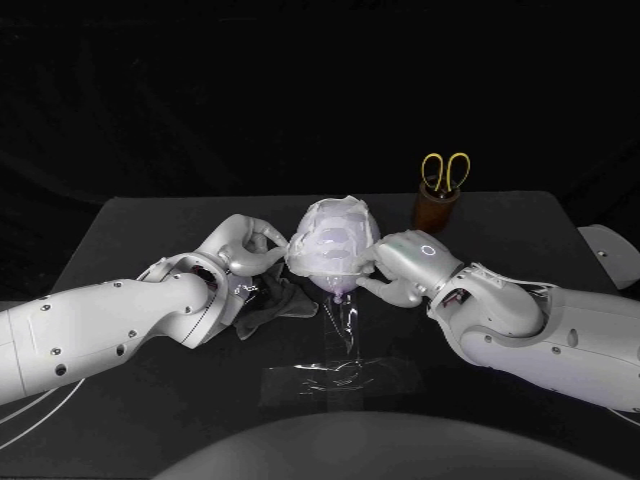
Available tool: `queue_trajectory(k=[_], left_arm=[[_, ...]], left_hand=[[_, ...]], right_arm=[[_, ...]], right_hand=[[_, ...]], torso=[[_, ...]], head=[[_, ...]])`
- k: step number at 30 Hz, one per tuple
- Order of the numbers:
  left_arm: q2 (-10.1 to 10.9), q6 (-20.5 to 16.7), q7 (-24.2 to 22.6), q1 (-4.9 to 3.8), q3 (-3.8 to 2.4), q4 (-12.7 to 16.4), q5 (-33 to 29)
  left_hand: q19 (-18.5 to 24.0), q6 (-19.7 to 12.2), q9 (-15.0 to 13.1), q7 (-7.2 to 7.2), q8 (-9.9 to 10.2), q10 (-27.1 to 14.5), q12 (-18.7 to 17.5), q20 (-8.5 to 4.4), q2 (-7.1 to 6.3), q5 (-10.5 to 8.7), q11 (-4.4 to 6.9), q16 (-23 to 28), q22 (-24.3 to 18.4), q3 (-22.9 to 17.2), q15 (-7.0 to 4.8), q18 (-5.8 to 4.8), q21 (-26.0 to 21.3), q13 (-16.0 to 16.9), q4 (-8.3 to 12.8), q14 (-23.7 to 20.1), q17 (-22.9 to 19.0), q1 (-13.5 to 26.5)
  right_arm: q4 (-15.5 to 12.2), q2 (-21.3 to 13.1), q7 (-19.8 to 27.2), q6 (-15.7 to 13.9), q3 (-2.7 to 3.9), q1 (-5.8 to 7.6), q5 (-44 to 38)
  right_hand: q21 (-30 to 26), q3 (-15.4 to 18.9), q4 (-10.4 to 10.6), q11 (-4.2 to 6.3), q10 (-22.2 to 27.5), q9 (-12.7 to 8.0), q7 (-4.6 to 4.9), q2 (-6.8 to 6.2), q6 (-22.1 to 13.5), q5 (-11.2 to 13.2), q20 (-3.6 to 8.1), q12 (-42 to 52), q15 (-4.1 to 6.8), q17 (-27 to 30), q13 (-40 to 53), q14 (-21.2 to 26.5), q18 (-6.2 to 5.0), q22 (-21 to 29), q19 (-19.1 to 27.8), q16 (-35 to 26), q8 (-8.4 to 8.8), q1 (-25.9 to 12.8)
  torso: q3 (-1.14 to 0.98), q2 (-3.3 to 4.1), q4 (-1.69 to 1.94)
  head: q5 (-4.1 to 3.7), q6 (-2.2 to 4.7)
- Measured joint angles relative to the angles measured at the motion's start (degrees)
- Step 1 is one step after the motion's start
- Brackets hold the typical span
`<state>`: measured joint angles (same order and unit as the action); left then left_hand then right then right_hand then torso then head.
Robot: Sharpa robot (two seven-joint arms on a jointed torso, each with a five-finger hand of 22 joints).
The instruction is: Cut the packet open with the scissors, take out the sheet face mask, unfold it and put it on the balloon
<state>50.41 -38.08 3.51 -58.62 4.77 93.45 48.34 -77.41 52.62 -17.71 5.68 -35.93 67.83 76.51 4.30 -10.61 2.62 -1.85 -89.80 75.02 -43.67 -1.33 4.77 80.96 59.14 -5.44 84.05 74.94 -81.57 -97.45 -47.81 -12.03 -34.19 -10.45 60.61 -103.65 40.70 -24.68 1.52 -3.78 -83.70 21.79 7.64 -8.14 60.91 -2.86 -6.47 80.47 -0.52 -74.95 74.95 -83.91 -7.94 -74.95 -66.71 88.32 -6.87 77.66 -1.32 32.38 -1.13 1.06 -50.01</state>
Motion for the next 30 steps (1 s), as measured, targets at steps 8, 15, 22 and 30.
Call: queue_trajectory(k=[8,15,22,30], left_arm=[[0.14,1.02,1.94,0.0,0.0,-0.5,-6.86],[0.23,1.42,3.35,-0.01,0.0,-1.08,-13.23],[0.25,1.57,4.51,-0.02,0.02,-1.57,-18.58],[0.21,1.64,5.14,-0.04,0.02,-1.79,-22.75]], left_hand=[[0.0,0.0,0.0,0.0,-0.25,0.0,0.0,0.0,-0.27,0.0,0.0,0.0,-0.07,-0.71,0.0,0.0,0.22,0.16,0.7,0.0,0.0,0.96],[-0.22,-0.01,0.0,0.0,-0.32,0.0,0.0,-0.22,-0.18,0.0,0.01,0.01,-0.11,-1.11,0.01,-0.01,0.22,0.15,0.76,0.0,0.0,1.46],[-0.21,-0.01,0.0,-0.01,-0.35,0.01,-0.01,-0.22,-0.19,-0.02,0.03,0.01,-0.1,-1.27,-0.2,-0.01,0.21,-0.34,0.93,-0.21,0.0,2.36],[-0.2,-0.64,0.0,0.0,-0.65,-1.96,-2.05,-0.21,0.12,-0.11,0.67,0.02,-0.09,-1.26,-0.2,-0.01,0.2,-4.34,0.94,-0.23,0.0,3.55]], right_arm=[[0.07,0.01,0.0,0.02,0.0,0.0,0.0],[0.08,0.01,0.0,0.03,0.0,0.0,-0.01],[0.09,0.01,0.0,0.03,0.0,0.0,-0.01],[0.09,0.02,0.0,0.03,0.01,0.0,-0.02]], right_hand=[[0.0,0.0,0.0,0.0,0.0,-0.02,-0.02,0.0,0.02,0.0,0.0,0.0,0.0,0.05,-0.01,0.0,0.0,0.01,0.0,-0.1,-0.01,0.0],[0.0,0.0,0.0,0.0,0.0,-0.04,0.11,0.0,-0.11,0.0,0.0,0.0,0.0,0.04,-0.05,0.0,0.02,0.03,0.0,-0.12,-0.01,0.0],[0.0,0.0,0.0,0.0,0.0,-0.03,0.11,0.0,-0.12,0.0,0.0,-0.01,0.0,0.02,-0.04,0.0,0.03,0.04,0.0,-0.2,-0.02,0.0],[0.0,0.0,0.0,0.0,0.0,-0.02,0.11,0.0,-0.11,0.0,0.0,-0.07,0.0,0.0,-0.01,0.0,0.04,0.03,0.0,0.02,-0.01,0.0]], torso=[[-0.05,0.0,-0.04],[-0.07,0.0,-0.04],[-0.06,-0.01,-0.05],[-0.04,0.0,-0.05]], head=[[0.09,0.07],[0.13,0.21],[0.13,0.37],[0.21,0.53]])
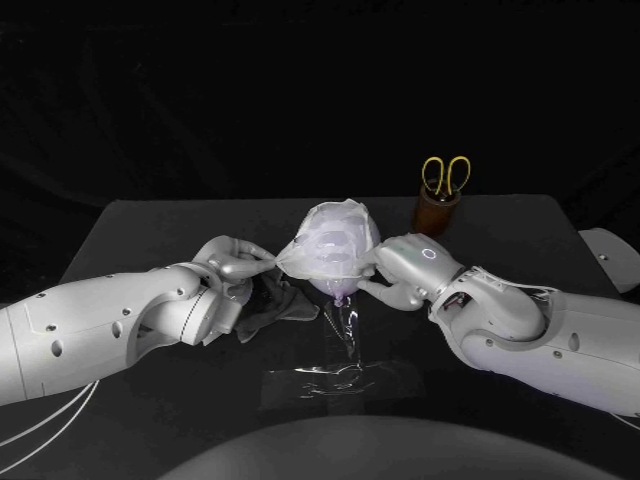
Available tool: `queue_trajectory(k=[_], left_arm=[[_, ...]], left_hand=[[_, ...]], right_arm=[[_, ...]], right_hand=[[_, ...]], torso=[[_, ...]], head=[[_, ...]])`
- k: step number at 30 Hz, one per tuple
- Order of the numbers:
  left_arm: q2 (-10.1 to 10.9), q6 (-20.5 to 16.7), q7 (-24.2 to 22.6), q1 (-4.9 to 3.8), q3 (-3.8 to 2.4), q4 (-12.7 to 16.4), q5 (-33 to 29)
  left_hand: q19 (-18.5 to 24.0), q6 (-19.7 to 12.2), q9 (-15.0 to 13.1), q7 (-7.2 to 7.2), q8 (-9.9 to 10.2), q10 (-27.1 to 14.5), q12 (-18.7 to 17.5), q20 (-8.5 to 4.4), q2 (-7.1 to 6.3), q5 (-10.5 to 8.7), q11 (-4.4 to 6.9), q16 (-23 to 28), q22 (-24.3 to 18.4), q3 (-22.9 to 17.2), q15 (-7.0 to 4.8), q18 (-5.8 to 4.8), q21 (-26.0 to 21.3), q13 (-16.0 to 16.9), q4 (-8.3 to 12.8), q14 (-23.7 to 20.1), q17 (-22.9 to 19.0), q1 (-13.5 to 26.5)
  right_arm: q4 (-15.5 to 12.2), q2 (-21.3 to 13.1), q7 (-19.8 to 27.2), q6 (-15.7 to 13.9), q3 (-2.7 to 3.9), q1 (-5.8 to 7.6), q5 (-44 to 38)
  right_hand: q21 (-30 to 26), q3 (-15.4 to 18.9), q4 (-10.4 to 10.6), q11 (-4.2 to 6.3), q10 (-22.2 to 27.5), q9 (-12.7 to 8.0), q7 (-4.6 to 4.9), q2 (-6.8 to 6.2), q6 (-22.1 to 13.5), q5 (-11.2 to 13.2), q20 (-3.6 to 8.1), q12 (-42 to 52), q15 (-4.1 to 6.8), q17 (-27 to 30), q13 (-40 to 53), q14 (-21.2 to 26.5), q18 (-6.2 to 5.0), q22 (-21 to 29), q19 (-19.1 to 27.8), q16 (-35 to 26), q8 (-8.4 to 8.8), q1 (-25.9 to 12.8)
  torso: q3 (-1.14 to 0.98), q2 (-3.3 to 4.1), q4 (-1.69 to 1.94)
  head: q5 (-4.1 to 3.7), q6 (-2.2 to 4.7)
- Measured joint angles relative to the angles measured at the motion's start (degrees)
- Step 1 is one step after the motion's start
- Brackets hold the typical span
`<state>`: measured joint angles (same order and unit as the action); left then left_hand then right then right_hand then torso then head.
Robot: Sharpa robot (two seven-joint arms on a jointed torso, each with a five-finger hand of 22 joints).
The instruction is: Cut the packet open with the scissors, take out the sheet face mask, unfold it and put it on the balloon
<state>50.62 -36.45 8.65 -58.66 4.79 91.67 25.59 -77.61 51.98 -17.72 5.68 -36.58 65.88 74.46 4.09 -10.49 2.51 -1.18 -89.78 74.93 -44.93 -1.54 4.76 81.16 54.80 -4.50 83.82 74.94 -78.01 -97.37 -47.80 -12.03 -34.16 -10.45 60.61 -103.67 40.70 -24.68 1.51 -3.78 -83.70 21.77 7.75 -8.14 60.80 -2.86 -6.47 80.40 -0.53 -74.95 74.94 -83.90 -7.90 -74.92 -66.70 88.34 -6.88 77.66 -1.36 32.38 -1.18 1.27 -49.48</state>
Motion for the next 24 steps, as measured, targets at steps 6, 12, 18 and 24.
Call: queue_trajectory(k=[6,12,18,24], left_arm=[[0.23,0.44,0.7,-0.02,0.01,-0.64,-1.24],[0.56,1.1,1.28,-0.03,0.01,-1.55,-0.91],[0.67,1.95,1.45,-0.06,-0.03,-2.18,0.19],[0.38,2.49,-0.61,-0.07,-0.73,-2.53,0.44]], left_hand=[[5.77,-9.78,-1.45,3.51,6.33,-16.98,-12.34,1.41,-1.88,0.27,-3.44,1.42,-4.59,-2.5,2.2,0.01,-3.97,-17.79,1.26,0.13,0.0,1.48],[11.14,-13.12,-0.13,4.87,7.54,-20.85,-15.62,3.67,-3.6,0.34,-5.59,3.77,-9.63,-3.01,4.32,1.5,-7.68,-20.71,3.75,-1.03,0.0,1.32],[14.61,-14.75,0.05,4.67,7.49,-22.91,-16.56,4.76,-4.35,0.34,-6.43,5.09,-12.81,-0.68,5.18,2.37,-10.22,-22.4,5.16,-3.73,-3.45,2.06],[20.06,-11.08,-0.71,4.52,3.65,-23.63,-18.18,4.57,-2.34,0.34,-5.41,7.29,-17.86,2.13,4.39,3.76,-14.53,-24.69,2.97,-7.97,-9.87,4.07]], right_arm=[[0.01,-0.01,0.0,0.0,0.0,0.0,0.0],[0.03,-0.02,0.0,0.0,0.0,0.0,0.0],[0.03,-0.03,0.0,0.0,0.0,0.0,0.0],[0.0,-0.06,0.0,-0.02,-0.01,0.0,0.0]], right_hand=[[0.0,0.0,0.0,0.0,0.0,0.03,-0.01,0.0,0.01,0.0,0.0,-0.01,0.0,0.0,0.01,0.0,0.01,-0.03,0.0,0.0,-0.01,0.0],[0.0,0.0,0.0,0.0,0.0,0.01,-0.01,0.0,0.01,0.0,0.0,-0.02,0.0,0.02,0.01,0.0,0.03,-0.02,0.0,-0.02,-0.01,0.0],[0.0,0.0,0.0,0.0,0.0,-0.01,-0.02,0.0,0.02,0.0,0.0,-0.03,-0.08,0.05,-0.01,0.08,0.04,-0.01,0.0,-0.06,-0.01,0.0],[0.0,0.0,0.0,0.01,0.0,-0.01,-0.03,0.0,0.03,0.0,0.0,-0.04,0.12,0.05,-0.04,-0.13,0.06,0.02,0.0,-0.13,-0.01,0.0]], torso=[[0.0,0.0,0.01],[0.0,0.0,0.01],[0.04,0.03,0.01],[0.05,0.05,0.02]], head=[[0.01,0.13],[-0.14,0.3],[-0.2,0.31],[-0.24,0.43]])
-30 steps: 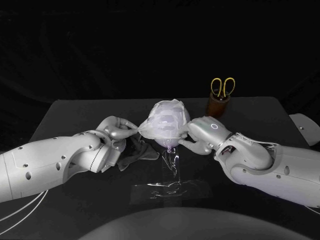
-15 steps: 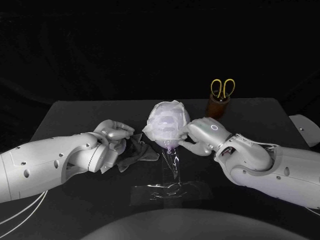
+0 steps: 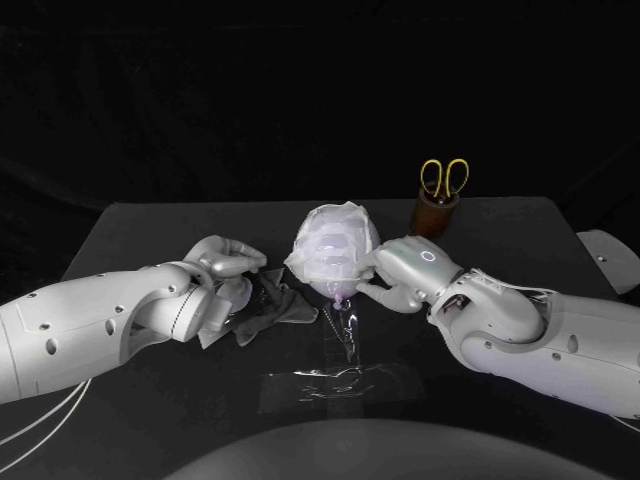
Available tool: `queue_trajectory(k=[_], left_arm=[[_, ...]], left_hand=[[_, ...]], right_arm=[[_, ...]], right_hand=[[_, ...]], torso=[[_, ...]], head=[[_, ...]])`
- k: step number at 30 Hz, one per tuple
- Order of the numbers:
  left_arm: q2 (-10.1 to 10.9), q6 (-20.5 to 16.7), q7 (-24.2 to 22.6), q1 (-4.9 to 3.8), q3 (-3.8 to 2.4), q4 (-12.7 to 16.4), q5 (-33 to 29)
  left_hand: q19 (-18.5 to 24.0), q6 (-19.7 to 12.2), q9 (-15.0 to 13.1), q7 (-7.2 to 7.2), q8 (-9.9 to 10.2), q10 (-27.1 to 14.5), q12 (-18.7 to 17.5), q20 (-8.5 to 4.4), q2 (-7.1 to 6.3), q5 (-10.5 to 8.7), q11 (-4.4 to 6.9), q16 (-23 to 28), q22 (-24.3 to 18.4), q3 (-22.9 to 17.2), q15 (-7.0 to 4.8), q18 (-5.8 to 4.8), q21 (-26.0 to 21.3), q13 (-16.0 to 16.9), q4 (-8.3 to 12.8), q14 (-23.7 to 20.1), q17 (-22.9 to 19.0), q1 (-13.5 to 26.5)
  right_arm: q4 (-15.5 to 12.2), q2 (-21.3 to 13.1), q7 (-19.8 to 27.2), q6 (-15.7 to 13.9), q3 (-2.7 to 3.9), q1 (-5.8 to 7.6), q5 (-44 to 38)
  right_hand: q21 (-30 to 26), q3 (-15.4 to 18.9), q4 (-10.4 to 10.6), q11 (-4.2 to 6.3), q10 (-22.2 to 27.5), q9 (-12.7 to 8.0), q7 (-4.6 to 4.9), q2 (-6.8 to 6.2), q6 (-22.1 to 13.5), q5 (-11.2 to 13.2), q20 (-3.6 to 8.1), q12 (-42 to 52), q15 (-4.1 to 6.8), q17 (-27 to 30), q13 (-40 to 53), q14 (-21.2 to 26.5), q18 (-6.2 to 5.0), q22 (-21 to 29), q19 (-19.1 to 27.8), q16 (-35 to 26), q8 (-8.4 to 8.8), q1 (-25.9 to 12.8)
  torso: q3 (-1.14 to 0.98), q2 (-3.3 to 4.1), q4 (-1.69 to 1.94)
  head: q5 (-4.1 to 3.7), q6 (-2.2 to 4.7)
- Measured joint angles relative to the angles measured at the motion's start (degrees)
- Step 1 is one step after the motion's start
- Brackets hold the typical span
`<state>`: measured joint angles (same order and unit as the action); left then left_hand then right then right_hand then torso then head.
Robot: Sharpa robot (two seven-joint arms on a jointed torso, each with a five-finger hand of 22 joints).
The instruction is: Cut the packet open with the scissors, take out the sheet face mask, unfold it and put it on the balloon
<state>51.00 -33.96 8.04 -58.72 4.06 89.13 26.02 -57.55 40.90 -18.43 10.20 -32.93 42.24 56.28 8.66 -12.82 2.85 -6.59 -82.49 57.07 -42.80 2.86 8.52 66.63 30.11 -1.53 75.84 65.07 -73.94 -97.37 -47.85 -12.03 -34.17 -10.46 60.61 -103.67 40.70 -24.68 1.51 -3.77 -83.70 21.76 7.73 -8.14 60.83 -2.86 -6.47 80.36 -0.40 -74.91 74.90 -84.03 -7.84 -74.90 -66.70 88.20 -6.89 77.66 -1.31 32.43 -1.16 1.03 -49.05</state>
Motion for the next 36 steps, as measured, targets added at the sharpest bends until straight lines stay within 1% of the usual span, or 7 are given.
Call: queue_trajectory(k=[3,7,11,20,23,28,36], left_arm=[[-0.46,0.33,-2.88,-0.28,-0.35,-0.04,-0.49],[-1.36,1.02,-6.59,-1.05,-0.64,-0.15,-0.77],[-2.52,2.06,-9.29,-1.57,-0.76,-0.3,-0.16],[-4.46,4.72,-11.36,-1.87,-0.79,-1.22,2.95],[-4.85,5.32,-11.51,-1.95,-0.8,-1.67,4.04],[-5.4,5.84,-11.5,-2.02,-0.81,-2.49,5.6],[-5.71,5.79,-11.18,-2.07,-0.82,-3.23,7.54]], left_hand=[[3.67,0.88,0.12,-0.47,-0.32,-0.25,-2.26,-0.19,1.1,0.0,0.25,2.16,-3.83,1.97,-0.21,0.37,-3.47,-2.0,-1.69,-3.35,-5.07,1.25],[6.25,1.91,0.9,-0.7,-0.32,0.16,-5.07,-0.24,-0.02,0.0,0.64,4.04,-7.41,5.66,-0.29,1.27,-7.07,-4.61,-3.23,-5.76,-9.08,2.66],[6.38,4.01,1.99,-1.27,-0.32,1.41,-7.37,-0.26,-0.05,0.0,0.87,4.35,-9.23,9.0,-0.68,1.27,-9.13,-7.02,-4.41,-6.15,-11.0,2.68],[5.95,5.79,3.02,-1.69,0.58,2.74,-7.9,-0.68,0.28,0.0,1.15,4.36,-9.46,12.25,-0.68,1.27,-9.48,-8.21,-5.78,-6.15,-11.28,2.35],[5.95,5.78,3.28,-1.69,1.03,2.74,-7.92,-0.68,-0.35,0.0,1.15,4.36,-9.64,13.04,-0.68,1.27,-9.74,-8.4,-5.9,-6.15,-11.41,2.29],[5.22,5.89,3.79,-1.58,1.45,2.74,-7.92,-0.77,-1.08,0.0,1.15,3.9,-9.39,13.88,-0.68,1.26,-9.84,-8.5,-5.66,-6.14,-11.03,1.56],[3.23,5.98,4.49,-1.49,2.36,3.46,-6.88,-0.82,-0.52,0.0,1.07,2.57,-7.41,14.85,-0.79,1.24,-8.33,-8.25,-5.0,-4.76,-8.76,-0.97]], right_arm=[[0.0,0.0,0.0,0.0,0.01,0.0,0.0],[0.01,0.06,0.0,-0.01,0.01,0.0,0.0],[0.03,0.11,0.0,-0.01,0.01,0.0,0.0],[0.03,0.17,0.0,-0.01,0.01,0.01,0.0],[0.03,0.16,0.0,0.0,0.0,0.0,0.0],[0.04,0.15,-0.02,0.0,0.0,0.0,0.0],[0.04,0.16,-0.03,0.0,0.0,0.0,0.0]], right_hand=[[0.0,0.0,0.0,0.08,0.08,0.01,-0.01,0.0,0.01,0.0,0.0,0.0,0.0,-0.01,0.0,0.0,0.01,0.0,0.0,-0.01,0.0,0.0],[0.0,0.0,0.0,0.08,0.08,0.02,-0.01,0.0,0.01,0.0,0.0,-0.1,0.0,-0.03,0.02,0.0,0.01,-0.01,0.0,-0.01,0.0,0.0],[0.0,0.0,0.0,0.08,0.08,0.0,-0.02,0.0,0.02,0.0,0.0,-0.11,0.0,-0.04,0.03,0.0,0.18,-0.03,0.0,-0.06,0.0,0.0],[0.0,0.0,0.0,0.08,0.08,-0.02,-0.08,0.0,0.08,0.0,0.0,-0.11,0.0,-0.04,0.05,0.0,0.34,-0.05,0.0,0.14,0.04,0.0],[0.0,0.0,0.0,0.08,0.08,0.0,-0.08,0.0,0.08,0.0,0.0,-0.11,0.0,-0.04,0.05,0.01,0.35,-0.05,0.0,0.14,0.26,0.0],[0.0,0.0,0.0,0.08,0.08,0.02,-0.09,0.0,0.09,0.0,0.0,-0.11,-0.01,-0.01,0.04,0.01,0.35,-0.04,0.0,0.12,0.27,0.0],[0.0,0.0,0.0,0.08,0.08,-0.03,-0.11,0.0,0.11,0.0,0.0,-0.11,-0.01,0.0,0.0,0.01,0.36,-0.01,0.0,0.08,0.27,0.0]], torso=[[0.0,-0.01,-0.01],[-0.02,-0.02,-0.01],[-0.05,-0.02,-0.02],[-0.09,-0.01,-0.07],[-0.09,-0.01,-0.05],[-0.07,-0.01,-0.01],[-0.03,-0.01,-0.01]], head=[[0.04,0.05],[0.14,0.07],[0.21,0.11],[0.2,0.09],[0.15,0.09],[0.05,0.03],[0.01,-0.03]])
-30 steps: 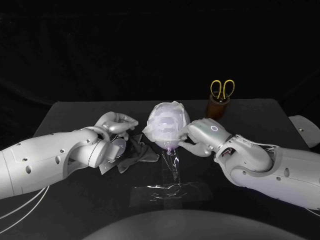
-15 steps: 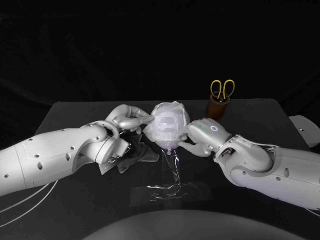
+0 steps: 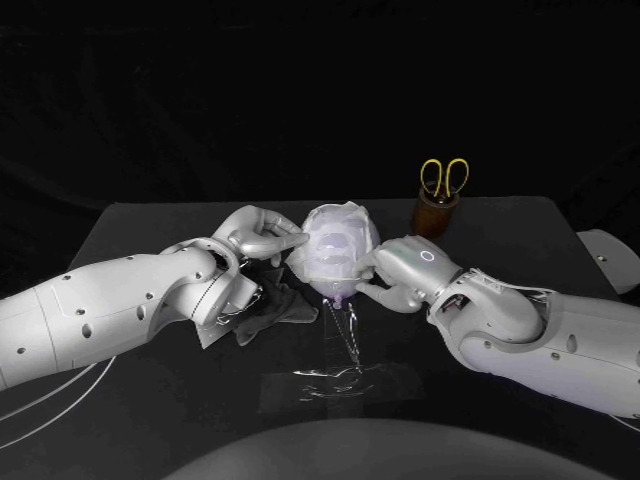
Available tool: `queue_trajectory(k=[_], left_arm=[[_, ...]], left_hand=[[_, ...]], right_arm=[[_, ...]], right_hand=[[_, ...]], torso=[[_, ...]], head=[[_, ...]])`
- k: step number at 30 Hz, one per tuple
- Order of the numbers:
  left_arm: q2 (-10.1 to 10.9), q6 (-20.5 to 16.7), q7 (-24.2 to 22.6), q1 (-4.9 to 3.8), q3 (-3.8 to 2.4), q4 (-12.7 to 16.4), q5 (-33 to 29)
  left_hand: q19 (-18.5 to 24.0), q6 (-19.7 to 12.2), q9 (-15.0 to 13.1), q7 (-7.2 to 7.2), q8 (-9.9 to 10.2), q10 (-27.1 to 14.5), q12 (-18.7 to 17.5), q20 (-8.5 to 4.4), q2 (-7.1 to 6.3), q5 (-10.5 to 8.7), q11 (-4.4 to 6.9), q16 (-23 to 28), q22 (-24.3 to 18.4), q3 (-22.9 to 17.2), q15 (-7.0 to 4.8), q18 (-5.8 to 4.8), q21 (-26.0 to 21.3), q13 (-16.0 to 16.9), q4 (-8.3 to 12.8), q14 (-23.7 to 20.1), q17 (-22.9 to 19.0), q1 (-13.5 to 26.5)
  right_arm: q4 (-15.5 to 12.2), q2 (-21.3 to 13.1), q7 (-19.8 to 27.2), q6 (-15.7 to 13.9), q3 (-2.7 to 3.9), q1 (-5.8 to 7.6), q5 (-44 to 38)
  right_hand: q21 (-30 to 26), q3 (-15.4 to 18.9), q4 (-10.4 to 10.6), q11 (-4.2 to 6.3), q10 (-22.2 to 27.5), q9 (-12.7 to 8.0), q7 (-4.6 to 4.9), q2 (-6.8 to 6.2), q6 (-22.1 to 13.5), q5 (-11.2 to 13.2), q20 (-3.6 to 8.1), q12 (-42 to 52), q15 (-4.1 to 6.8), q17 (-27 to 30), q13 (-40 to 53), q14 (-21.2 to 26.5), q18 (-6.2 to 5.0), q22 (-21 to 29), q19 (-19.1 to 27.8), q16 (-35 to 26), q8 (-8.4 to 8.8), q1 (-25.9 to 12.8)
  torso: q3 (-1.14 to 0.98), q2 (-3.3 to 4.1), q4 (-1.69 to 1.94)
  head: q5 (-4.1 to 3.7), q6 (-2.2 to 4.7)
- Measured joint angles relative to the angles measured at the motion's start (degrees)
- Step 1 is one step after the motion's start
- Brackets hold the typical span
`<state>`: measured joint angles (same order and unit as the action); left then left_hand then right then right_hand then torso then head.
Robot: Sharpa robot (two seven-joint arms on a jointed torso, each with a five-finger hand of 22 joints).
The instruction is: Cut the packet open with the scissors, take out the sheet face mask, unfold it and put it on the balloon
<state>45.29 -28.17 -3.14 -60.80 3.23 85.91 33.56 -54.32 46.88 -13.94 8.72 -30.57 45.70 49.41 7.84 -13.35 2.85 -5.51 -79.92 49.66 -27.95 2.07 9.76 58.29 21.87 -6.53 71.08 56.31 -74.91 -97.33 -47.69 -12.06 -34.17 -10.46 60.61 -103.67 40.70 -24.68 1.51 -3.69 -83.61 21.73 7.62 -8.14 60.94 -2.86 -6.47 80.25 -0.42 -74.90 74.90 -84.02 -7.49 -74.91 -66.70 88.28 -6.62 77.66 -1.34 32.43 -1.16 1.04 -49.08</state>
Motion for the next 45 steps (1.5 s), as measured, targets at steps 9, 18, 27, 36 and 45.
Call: queue_trajectory(k=[9,18,27,36,45], left_arm=[[0.6,-0.88,0.3,-0.01,0.0,-0.01,1.27],[0.83,-1.85,1.16,-0.02,0.0,0.01,2.44],[0.77,-1.69,3.69,-0.02,0.0,0.04,4.44],[0.71,-1.03,6.5,-0.02,0.0,0.01,6.53],[0.43,-0.58,8.04,-0.03,0.0,-0.05,7.89]], left_hand=[[-4.8,0.11,0.84,-0.12,0.21,0.4,6.7,-0.53,1.81,0.0,0.6,-3.92,5.14,1.08,-0.56,-0.05,4.72,3.48,1.08,4.61,7.45,-4.25],[-8.39,0.53,1.02,-0.55,-0.41,-0.37,11.86,-0.84,2.27,0.0,1.08,-6.1,9.62,1.72,-0.92,-0.96,8.53,6.14,1.08,7.71,12.76,-4.8],[-12.56,0.83,1.29,-0.85,-1.14,-0.37,16.28,-1.18,0.82,0.0,1.08,-7.74,14.58,4.58,-1.34,-2.29,12.65,8.5,-0.85,11.15,18.6,-3.35],[-13.46,1.21,1.43,-1.24,-1.36,-0.58,17.78,-1.47,0.68,0.0,1.29,-8.09,15.92,6.31,-1.47,-2.28,13.81,9.24,-2.26,12.09,18.63,-2.72],[-14.8,3.61,1.53,-2.31,-2.31,0.51,18.66,-1.78,3.1,0.0,2.38,-8.38,17.45,5.84,-2.1,-3.15,15.05,9.52,-2.95,12.71,18.63,-4.26]], right_arm=[[-0.03,-0.02,0.0,0.0,0.02,0.0,0.0],[-0.03,0.0,0.0,0.0,0.0,0.0,0.0],[-0.03,0.02,0.0,0.0,0.02,0.0,0.0],[-0.03,0.02,0.0,0.0,0.0,0.0,0.0],[-0.02,0.02,0.0,0.0,0.0,0.0,0.0]], right_hand=[[0.0,0.0,0.0,0.0,0.0,0.0,0.12,0.0,-0.12,0.0,0.0,0.0,0.0,-0.02,0.02,0.0,0.01,0.0,0.0,-0.08,0.0,0.0],[0.0,0.0,0.0,0.0,0.0,0.01,0.13,0.0,-0.13,0.0,0.0,0.0,-0.01,-0.05,0.05,0.01,0.01,-0.03,0.0,-0.14,-0.01,0.0],[0.0,0.0,0.0,0.0,0.0,0.05,0.12,0.0,-0.12,0.0,0.0,-0.01,-0.01,-0.04,0.04,0.01,0.02,-0.04,0.0,0.05,-0.01,0.0],[0.0,0.0,0.0,0.0,0.0,0.0,0.12,0.0,-0.12,0.0,0.0,-0.01,-0.01,0.0,0.0,0.01,0.03,-0.02,0.0,0.03,-0.02,0.0],[0.0,0.0,0.0,0.0,0.0,0.01,0.1,0.0,-0.1,0.0,0.0,-0.01,-0.1,-0.01,0.03,0.1,0.03,0.0,0.0,-0.07,-0.03,0.0]], torso=[[-0.01,-0.01,0.01],[-0.01,-0.02,0.01],[-0.02,-0.02,0.0],[-0.02,-0.02,0.0],[-0.01,-0.02,0.0]], head=[[-0.15,-0.01],[-0.12,-0.1],[-0.05,-0.18],[-0.04,-0.18],[-0.04,-0.21]])
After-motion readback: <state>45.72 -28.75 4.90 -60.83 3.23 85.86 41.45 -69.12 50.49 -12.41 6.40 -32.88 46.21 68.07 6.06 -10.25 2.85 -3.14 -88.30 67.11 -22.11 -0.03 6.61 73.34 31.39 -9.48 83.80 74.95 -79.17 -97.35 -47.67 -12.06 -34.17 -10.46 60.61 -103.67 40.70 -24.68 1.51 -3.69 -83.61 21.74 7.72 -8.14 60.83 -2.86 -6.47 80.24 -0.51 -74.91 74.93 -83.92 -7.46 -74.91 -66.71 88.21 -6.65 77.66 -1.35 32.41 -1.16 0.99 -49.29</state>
